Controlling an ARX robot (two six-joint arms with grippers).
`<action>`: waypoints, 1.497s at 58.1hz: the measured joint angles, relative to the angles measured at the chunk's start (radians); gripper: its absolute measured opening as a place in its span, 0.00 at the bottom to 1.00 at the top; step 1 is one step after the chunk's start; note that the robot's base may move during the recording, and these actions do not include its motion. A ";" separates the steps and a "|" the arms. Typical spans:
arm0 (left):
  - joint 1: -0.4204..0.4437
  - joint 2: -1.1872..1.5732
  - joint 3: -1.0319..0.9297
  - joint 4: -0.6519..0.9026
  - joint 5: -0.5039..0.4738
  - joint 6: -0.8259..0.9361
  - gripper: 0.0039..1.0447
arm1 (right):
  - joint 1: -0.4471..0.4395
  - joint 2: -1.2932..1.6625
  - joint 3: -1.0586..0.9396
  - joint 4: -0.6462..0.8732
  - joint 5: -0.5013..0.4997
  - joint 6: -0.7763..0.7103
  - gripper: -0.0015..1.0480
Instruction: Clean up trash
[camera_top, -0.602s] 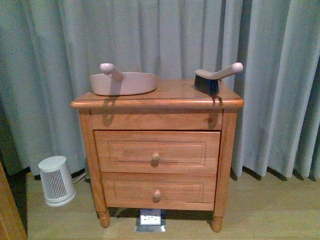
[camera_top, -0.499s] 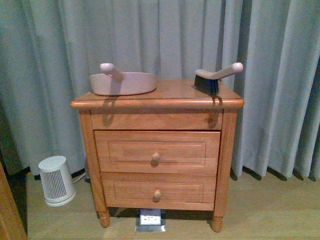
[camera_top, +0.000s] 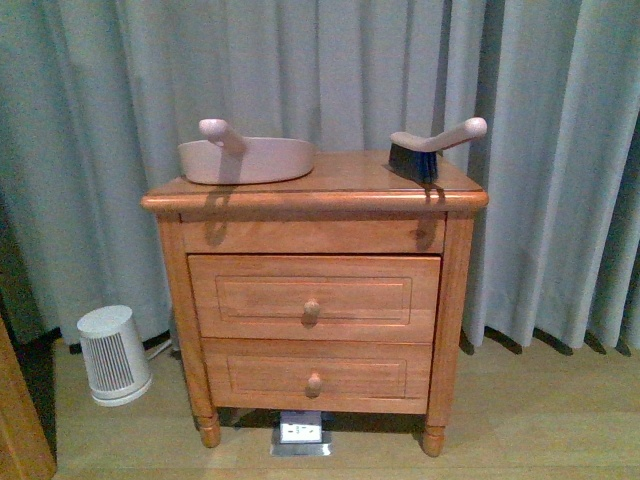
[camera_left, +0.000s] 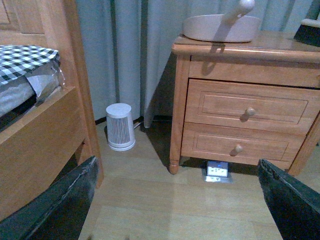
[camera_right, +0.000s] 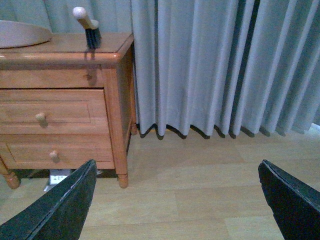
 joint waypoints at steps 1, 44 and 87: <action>0.000 0.000 0.000 0.000 0.000 0.000 0.93 | 0.000 0.000 0.000 0.000 0.000 0.000 0.93; 0.000 0.000 0.000 0.000 0.000 0.000 0.93 | 0.000 0.000 0.000 0.000 0.000 0.000 0.93; 0.000 0.001 0.000 0.000 0.000 0.000 0.93 | 0.000 0.000 0.000 0.000 0.000 0.000 0.93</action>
